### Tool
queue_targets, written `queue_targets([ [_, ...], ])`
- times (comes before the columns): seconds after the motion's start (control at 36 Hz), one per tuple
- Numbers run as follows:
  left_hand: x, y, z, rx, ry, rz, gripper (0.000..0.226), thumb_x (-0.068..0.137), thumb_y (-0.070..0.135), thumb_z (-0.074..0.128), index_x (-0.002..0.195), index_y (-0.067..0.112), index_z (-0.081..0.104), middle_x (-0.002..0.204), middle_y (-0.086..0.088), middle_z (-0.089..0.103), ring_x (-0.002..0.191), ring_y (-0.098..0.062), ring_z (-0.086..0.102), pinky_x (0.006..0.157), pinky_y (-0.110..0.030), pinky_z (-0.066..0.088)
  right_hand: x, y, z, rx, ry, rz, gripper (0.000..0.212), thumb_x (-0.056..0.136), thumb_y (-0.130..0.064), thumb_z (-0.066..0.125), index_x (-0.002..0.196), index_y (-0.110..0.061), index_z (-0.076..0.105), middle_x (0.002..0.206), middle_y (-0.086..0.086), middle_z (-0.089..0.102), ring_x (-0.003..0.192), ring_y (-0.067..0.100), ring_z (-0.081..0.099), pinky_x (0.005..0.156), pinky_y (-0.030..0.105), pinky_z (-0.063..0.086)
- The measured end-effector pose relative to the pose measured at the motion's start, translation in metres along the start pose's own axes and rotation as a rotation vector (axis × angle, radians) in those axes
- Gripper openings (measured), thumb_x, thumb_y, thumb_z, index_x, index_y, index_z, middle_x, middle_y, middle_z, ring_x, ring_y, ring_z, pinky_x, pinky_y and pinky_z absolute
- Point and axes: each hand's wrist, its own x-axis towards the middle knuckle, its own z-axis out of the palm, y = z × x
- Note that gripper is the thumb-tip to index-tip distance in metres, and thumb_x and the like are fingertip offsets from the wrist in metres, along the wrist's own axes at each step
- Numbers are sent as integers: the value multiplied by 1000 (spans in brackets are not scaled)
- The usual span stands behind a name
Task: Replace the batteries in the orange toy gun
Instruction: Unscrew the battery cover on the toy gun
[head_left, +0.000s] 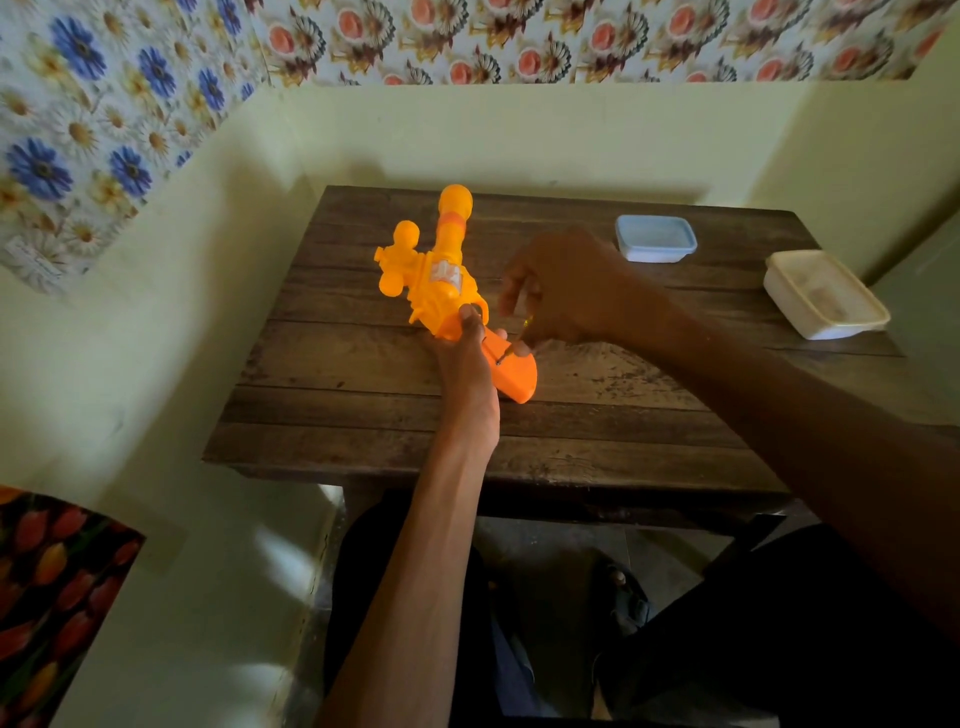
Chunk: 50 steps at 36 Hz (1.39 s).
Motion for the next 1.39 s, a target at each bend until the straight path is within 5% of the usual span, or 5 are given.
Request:
queue_targets([
  [0.11,1,-2,-2,38,6,5,40,98,44,51,133,25,47,123,-6,62,104,-22,63,99,-53,48,-2,-1,2,19,14,-14,31,74,-37,79,93,-15,70,72,-9,56,77,11,59,71,28,48],
  [0.44,-1,0,-2,32,22,-10,34,99,41,50,126,21,50,83,-1,59,67,-8,61,82,-40,52,-1,-3,3,7,57,-79,25,66,-23,81,90,-22,74,68,-21,47,76,6,55,68,25,45],
  [0.61,-3,1,-4,54,-7,31,43,99,40,50,138,23,46,131,-10,60,93,-16,64,85,-40,51,-2,-6,0,28,-67,-7,33,96,-29,53,64,-25,46,45,-2,52,48,-5,56,50,17,45],
  [0.86,-5,1,-1,-53,-37,12,48,96,41,53,137,20,42,129,-20,56,90,-23,58,86,-53,55,-4,-1,0,-55,-20,-17,37,64,-26,85,98,-23,72,84,-10,57,87,13,59,75,29,49],
  [1.39,-7,5,0,-206,-44,24,48,99,30,52,143,20,37,122,-4,58,85,-18,63,81,-39,53,-37,44,43,335,215,228,18,91,-20,62,103,-29,73,87,-9,69,75,1,59,67,20,47],
])
